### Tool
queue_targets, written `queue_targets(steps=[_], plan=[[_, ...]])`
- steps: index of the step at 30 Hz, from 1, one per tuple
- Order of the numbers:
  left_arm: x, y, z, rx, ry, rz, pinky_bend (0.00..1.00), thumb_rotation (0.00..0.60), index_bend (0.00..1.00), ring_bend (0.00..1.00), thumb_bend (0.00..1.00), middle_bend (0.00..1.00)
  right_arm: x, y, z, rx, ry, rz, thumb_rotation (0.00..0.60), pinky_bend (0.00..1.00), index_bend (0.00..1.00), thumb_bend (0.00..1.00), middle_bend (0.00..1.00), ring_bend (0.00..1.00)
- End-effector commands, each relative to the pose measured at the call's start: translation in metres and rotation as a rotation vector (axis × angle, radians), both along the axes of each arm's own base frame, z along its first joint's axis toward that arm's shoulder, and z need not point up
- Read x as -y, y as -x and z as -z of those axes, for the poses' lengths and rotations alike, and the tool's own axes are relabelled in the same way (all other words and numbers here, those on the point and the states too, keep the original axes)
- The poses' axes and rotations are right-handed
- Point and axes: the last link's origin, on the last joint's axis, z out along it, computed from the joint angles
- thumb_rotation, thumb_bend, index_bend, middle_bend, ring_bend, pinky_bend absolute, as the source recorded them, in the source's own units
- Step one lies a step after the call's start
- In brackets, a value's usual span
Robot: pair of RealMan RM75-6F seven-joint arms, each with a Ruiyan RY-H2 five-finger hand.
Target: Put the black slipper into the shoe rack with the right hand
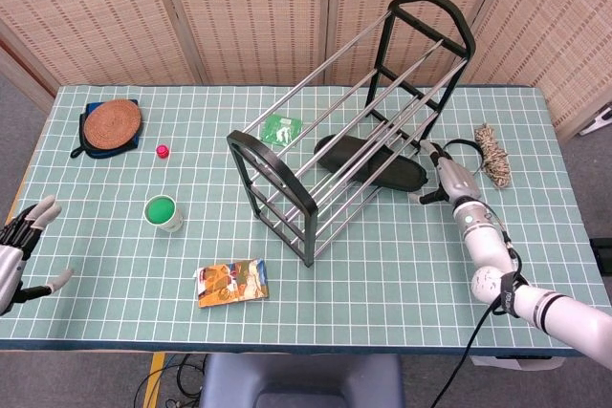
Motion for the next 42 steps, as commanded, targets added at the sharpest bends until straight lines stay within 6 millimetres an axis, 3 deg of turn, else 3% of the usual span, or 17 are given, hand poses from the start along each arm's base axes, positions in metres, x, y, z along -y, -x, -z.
queue_targets(steps=[1,9,21,42], plan=[[0.0,0.0,-0.001,0.001,-0.003,-0.002,0.11,0.6,0.01,0.0,0.26,0.02,0.006,0.008,0.002,0.014,-0.012,0.022,0.6,0.14,0.0,0.18,0.0,0.01],[-0.001,0.001,-0.001,0.004,0.003,0.0,0.11,0.6,0.01,0.0,0.26,0.02,0.02,0.017,0.013,0.039,-0.042,0.045,0.6,0.14,0.0,0.18,0.0,0.01],[-0.002,0.001,-0.001,0.005,0.003,0.004,0.11,0.6,0.01,0.0,0.26,0.02,0.019,0.013,0.032,0.042,-0.089,0.017,0.6,0.14,0.0,0.18,0.0,0.01],[-0.002,-0.002,0.002,0.003,0.007,0.022,0.11,0.6,0.01,0.0,0.26,0.02,-0.013,-0.003,0.039,0.034,-0.063,-0.057,0.6,0.14,0.0,0.18,0.0,0.01]])
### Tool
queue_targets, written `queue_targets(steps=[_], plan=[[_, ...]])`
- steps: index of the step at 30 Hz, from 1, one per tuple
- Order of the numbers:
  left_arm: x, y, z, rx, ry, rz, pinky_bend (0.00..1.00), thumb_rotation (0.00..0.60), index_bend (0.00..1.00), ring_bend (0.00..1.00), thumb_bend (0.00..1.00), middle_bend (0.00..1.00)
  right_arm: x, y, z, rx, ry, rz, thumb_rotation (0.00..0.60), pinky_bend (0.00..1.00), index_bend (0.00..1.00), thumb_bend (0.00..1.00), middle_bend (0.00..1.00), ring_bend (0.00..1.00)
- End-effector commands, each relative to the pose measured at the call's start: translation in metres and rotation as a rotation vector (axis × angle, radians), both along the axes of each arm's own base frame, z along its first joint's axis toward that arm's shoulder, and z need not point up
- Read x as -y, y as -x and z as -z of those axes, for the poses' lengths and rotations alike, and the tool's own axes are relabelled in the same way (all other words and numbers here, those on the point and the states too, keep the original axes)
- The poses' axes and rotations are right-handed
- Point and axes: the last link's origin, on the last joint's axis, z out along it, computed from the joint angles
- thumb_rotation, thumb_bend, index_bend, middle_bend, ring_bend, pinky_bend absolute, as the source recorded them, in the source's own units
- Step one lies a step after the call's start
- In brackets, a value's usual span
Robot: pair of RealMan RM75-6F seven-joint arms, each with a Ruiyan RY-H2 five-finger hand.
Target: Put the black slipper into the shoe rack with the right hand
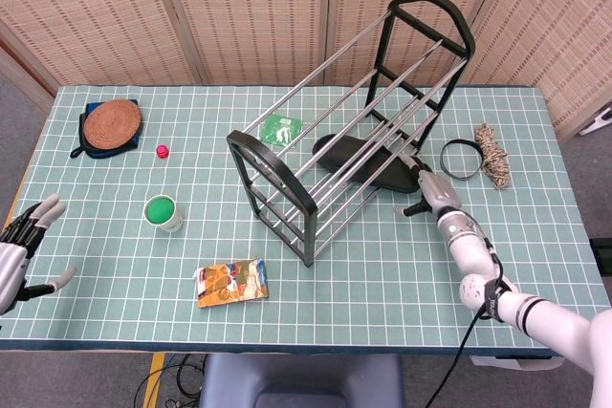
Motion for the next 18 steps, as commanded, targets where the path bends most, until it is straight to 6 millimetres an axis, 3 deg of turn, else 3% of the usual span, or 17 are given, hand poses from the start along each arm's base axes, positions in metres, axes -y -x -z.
queue_targets(steps=[1,18], plan=[[0.002,0.0,0.0,0.0,-0.003,0.001,0.11,0.6,0.01,0.0,0.26,0.02,-0.005,-0.002,-0.001,0.001,0.003,-0.008,0.6,0.14,0.0,0.18,0.0,0.01],[0.007,-0.001,-0.005,0.014,-0.025,0.012,0.11,0.6,0.01,0.0,0.26,0.02,-0.015,-0.017,0.016,0.008,-0.025,-0.04,0.6,0.14,0.0,0.18,0.0,0.01]])
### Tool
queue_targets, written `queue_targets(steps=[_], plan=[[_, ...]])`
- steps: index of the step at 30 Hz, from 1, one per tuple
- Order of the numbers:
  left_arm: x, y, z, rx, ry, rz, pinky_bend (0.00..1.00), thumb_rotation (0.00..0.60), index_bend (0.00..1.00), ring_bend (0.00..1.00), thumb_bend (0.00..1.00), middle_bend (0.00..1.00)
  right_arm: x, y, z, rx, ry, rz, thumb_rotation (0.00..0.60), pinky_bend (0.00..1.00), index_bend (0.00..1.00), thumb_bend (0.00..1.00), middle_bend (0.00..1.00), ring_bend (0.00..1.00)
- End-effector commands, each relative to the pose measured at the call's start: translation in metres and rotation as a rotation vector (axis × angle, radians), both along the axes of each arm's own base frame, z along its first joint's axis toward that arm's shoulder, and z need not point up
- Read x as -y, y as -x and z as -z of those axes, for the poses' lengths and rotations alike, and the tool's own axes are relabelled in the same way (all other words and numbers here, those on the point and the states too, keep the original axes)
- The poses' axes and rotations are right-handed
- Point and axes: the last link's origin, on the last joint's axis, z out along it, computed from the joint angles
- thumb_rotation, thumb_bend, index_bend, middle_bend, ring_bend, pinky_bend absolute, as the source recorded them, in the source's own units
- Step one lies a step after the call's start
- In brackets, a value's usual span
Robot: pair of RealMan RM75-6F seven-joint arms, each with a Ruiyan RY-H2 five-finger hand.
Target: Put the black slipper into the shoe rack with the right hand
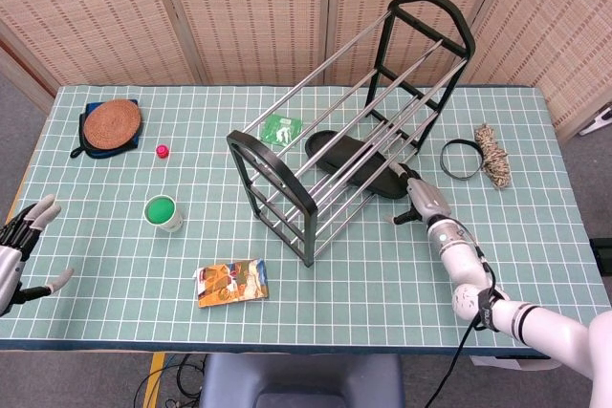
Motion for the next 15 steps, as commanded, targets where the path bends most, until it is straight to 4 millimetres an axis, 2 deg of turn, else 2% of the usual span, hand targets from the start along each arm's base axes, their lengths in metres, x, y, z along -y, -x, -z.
queue_targets(steps=[1,8,15], plan=[[0.002,-0.001,-0.001,0.0,-0.006,0.005,0.11,0.6,0.01,0.0,0.26,0.02,-0.002,-0.002,0.002,0.001,-0.004,-0.006,0.6,0.14,0.0,0.18,0.0,0.01],[0.006,-0.002,-0.001,0.002,-0.01,0.01,0.11,0.6,0.01,0.0,0.26,0.02,-0.008,-0.004,0.003,0.002,-0.011,-0.023,0.6,0.14,0.0,0.18,0.0,0.01],[0.006,-0.001,-0.001,0.001,-0.015,0.008,0.11,0.6,0.01,0.0,0.26,0.02,-0.02,0.005,-0.02,-0.077,0.044,-0.042,0.6,0.13,0.0,0.17,0.0,0.0]])
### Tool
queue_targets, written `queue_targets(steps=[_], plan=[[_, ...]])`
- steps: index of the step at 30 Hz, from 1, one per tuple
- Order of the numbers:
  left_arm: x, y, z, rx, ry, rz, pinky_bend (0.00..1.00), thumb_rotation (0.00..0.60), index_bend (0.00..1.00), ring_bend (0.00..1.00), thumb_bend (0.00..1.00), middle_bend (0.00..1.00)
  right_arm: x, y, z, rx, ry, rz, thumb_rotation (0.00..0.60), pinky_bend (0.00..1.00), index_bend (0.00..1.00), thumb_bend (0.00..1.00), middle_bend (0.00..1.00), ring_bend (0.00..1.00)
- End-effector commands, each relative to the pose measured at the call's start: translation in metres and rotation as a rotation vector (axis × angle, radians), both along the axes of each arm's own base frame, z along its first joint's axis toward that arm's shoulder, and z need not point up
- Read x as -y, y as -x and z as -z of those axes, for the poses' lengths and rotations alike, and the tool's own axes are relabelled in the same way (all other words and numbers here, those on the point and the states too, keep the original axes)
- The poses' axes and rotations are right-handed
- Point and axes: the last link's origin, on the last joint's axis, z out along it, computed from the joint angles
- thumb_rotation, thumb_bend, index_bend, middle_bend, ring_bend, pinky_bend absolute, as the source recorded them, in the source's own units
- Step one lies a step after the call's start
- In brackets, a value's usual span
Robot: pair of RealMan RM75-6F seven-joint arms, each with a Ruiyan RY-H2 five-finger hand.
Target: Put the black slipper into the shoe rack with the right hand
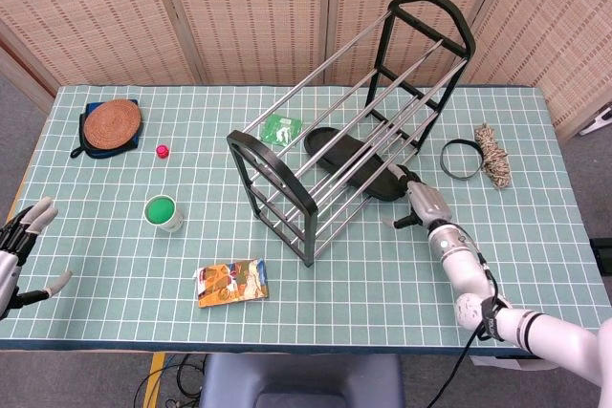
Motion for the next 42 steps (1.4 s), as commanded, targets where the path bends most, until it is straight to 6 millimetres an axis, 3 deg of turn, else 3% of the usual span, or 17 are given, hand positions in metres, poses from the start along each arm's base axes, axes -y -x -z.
queue_targets(steps=[1,8,15,19,25,32,42], plan=[[-0.001,0.0,0.0,0.0,0.0,-0.004,0.11,0.6,0.01,0.0,0.26,0.02,-0.009,0.009,-0.015,-0.069,0.022,-0.001,0.6,0.13,0.0,0.17,0.0,0.0],[-0.005,0.001,0.004,-0.02,0.009,-0.017,0.11,0.6,0.01,0.0,0.26,0.02,-0.037,0.028,-0.054,-0.232,0.157,-0.002,0.6,0.12,0.0,0.17,0.0,0.0],[-0.017,0.003,0.016,-0.066,0.041,-0.058,0.11,0.6,0.01,0.0,0.26,0.02,-0.098,0.069,-0.101,-0.501,0.389,0.065,0.6,0.11,0.0,0.17,0.0,0.0],[-0.022,0.002,0.024,-0.093,0.063,-0.069,0.11,0.6,0.01,0.0,0.26,0.02,-0.137,0.095,-0.115,-0.567,0.467,0.116,0.6,0.08,0.0,0.17,0.0,0.0],[-0.03,0.0,0.04,-0.137,0.104,-0.088,0.11,0.6,0.01,0.0,0.26,0.02,-0.179,0.127,-0.124,-0.585,0.596,0.158,0.6,0.04,0.0,0.18,0.0,0.0],[-0.04,0.001,0.059,-0.192,0.157,-0.114,0.11,0.6,0.01,0.0,0.26,0.02,-0.193,0.134,-0.129,-0.555,0.688,0.143,0.6,0.02,0.0,0.18,0.0,0.0],[-0.043,0.0,0.074,-0.237,0.189,-0.112,0.11,0.6,0.01,0.0,0.26,0.02,-0.209,0.14,-0.135,-0.575,0.611,0.198,0.6,0.02,0.0,0.18,0.0,0.0]])
